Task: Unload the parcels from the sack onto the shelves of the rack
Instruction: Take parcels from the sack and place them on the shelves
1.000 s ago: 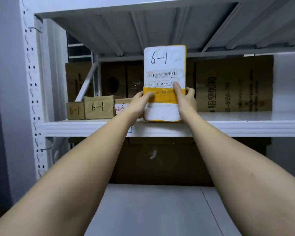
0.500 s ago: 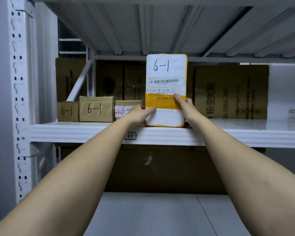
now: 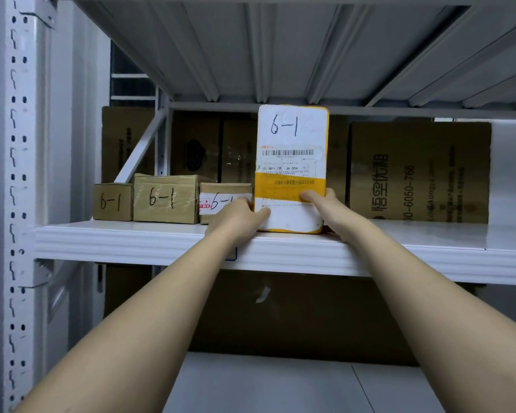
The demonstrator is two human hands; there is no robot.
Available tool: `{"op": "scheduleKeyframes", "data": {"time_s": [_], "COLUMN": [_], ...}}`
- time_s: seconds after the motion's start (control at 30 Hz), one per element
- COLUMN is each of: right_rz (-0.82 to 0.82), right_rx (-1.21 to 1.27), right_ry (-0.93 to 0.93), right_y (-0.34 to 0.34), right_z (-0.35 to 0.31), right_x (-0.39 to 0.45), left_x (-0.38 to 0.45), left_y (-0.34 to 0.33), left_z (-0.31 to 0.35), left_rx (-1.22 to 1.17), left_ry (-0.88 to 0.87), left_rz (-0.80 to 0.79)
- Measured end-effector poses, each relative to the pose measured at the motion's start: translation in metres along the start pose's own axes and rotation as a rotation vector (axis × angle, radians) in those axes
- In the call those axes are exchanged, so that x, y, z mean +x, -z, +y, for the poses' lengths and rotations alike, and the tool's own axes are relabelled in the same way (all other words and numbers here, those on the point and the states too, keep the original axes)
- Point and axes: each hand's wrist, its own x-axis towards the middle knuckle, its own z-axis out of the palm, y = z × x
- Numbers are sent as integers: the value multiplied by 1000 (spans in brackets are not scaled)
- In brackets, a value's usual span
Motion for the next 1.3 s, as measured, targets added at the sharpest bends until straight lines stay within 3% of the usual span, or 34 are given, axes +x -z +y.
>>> {"op": "scheduleKeyframes", "data": {"time_s": [0.67,1.03,1.3], "right_rz": [4,5,34], "right_rx": [-321,-295,-217], "right_ry": [-65,-60,-72], "right_y": [-3,-3,-4], "right_z": [-9,-5,-5], "right_x": [-15,-11,-9], "left_x": [11,12,3], "left_y": [-3,-3,-2], "left_z": [-8,-6,-1], "left_rx": [237,217,281], "left_ry": [43,55,79], "left_rz": [-73,-131,-44]}}
